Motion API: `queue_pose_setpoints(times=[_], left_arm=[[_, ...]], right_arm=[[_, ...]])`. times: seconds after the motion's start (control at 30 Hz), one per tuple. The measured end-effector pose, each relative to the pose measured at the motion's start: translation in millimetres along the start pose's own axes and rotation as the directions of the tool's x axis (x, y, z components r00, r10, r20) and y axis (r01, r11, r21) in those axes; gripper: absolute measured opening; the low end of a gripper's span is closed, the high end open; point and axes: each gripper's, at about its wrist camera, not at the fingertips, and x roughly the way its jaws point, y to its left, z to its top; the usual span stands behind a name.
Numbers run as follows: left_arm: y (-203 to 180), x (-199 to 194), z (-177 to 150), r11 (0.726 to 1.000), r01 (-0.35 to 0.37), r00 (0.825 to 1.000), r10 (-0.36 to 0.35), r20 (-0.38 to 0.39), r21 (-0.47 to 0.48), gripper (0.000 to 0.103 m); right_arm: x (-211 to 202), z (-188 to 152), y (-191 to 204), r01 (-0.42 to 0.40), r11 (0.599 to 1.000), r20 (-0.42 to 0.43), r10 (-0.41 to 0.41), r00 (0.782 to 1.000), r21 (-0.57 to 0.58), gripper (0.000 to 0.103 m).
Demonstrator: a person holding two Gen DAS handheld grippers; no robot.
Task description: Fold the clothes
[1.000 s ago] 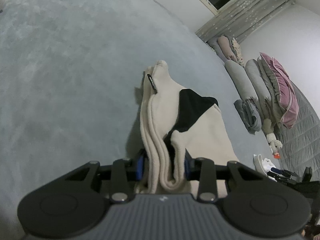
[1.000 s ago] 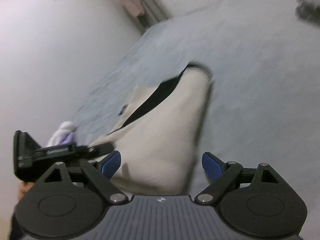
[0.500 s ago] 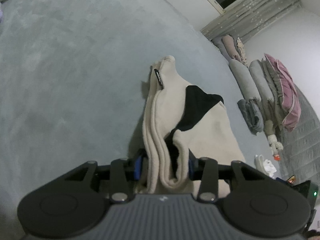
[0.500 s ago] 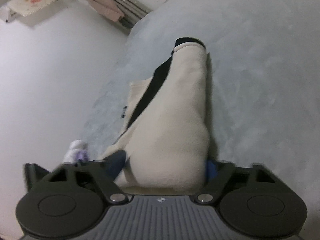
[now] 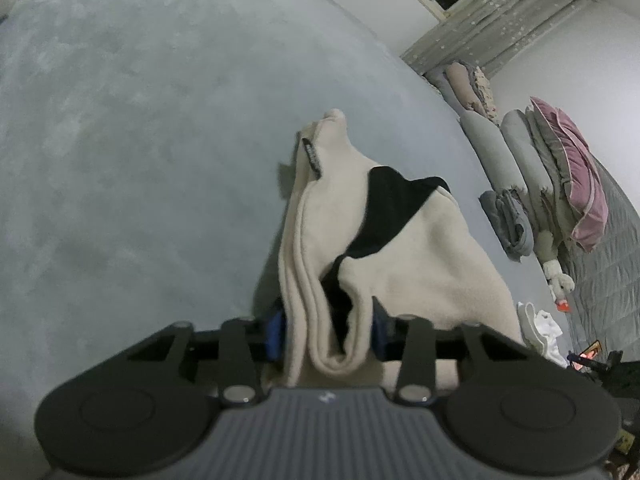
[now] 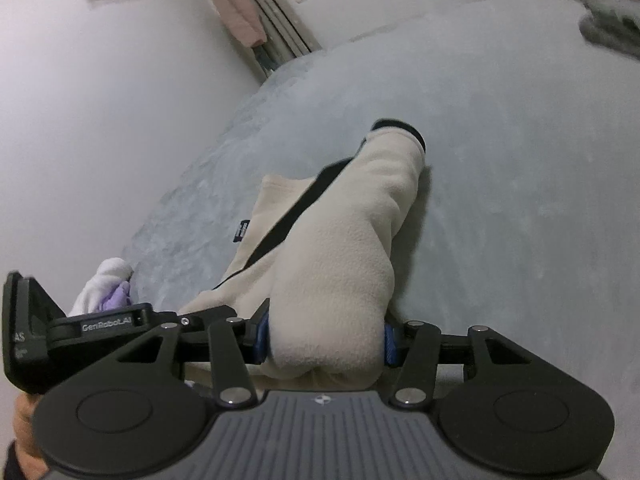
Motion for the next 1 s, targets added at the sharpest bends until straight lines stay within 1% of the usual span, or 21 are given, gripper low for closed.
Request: queue_pose_setpoints(times=[0.13, 0.27, 0.37, 0.47, 0.57, 0.63, 0.73, 0.8, 0.9, 1.0], left_arm=[[-6, -7, 2, 0.999, 0.028, 1.000, -0.028, 0.001, 0.028, 0.030], [-16, -12, 3, 0.997, 0.052, 0.999, -0.053, 0.005, 0.065, 0.030], [-23, -18, 5, 0.992, 0.089, 0.996, -0.091, 0.019, 0.087, 0.029], [-29, -24, 6, 0.986, 0.126, 0.991, -0.130, 0.032, 0.111, 0.029], [-36, -28, 7, 0.979, 0.156, 0.986, -0.163, 0.040, 0.134, 0.029], [-37, -25, 6, 0.977, 0.156, 0.987, -0.161, 0.024, 0.144, 0.029], [-38, -21, 6, 0.975, 0.156, 0.987, -0.158, -0.001, 0.159, 0.029], [-39, -17, 6, 0.973, 0.157, 0.988, -0.156, -0.017, 0.169, 0.029], [-40, -13, 6, 0.970, 0.157, 0.987, -0.152, -0.042, 0.183, 0.029], [-42, -8, 5, 0.967, 0.158, 0.987, -0.148, -0.067, 0.198, 0.029]], right_arm=[[1, 3, 6, 0.027, 0.999, 0.021, -0.026, 0.999, -0.027, 0.049], [8, 7, 0, 0.024, 0.999, 0.009, -0.024, 1.000, 0.027, 0.049], [-1, 9, -6, -0.002, 0.998, 0.046, 0.000, 0.999, 0.060, 0.049], [-11, 14, -11, -0.048, 0.995, 0.099, 0.039, 0.994, 0.088, 0.049], [-19, 18, -16, -0.073, 0.992, 0.128, 0.060, 0.990, 0.103, 0.048], [-18, 19, -19, -0.064, 0.991, 0.121, 0.050, 0.991, 0.115, 0.049], [-11, 19, -27, -0.051, 0.984, 0.086, 0.037, 0.996, 0.168, 0.049], [-7, 18, -35, -0.070, 0.971, 0.070, 0.055, 0.996, 0.227, 0.049], [-7, 18, -49, -0.117, 0.943, 0.077, 0.097, 0.992, 0.313, 0.049], [-6, 19, -54, -0.096, 0.945, 0.066, 0.079, 0.995, 0.312, 0.049]])
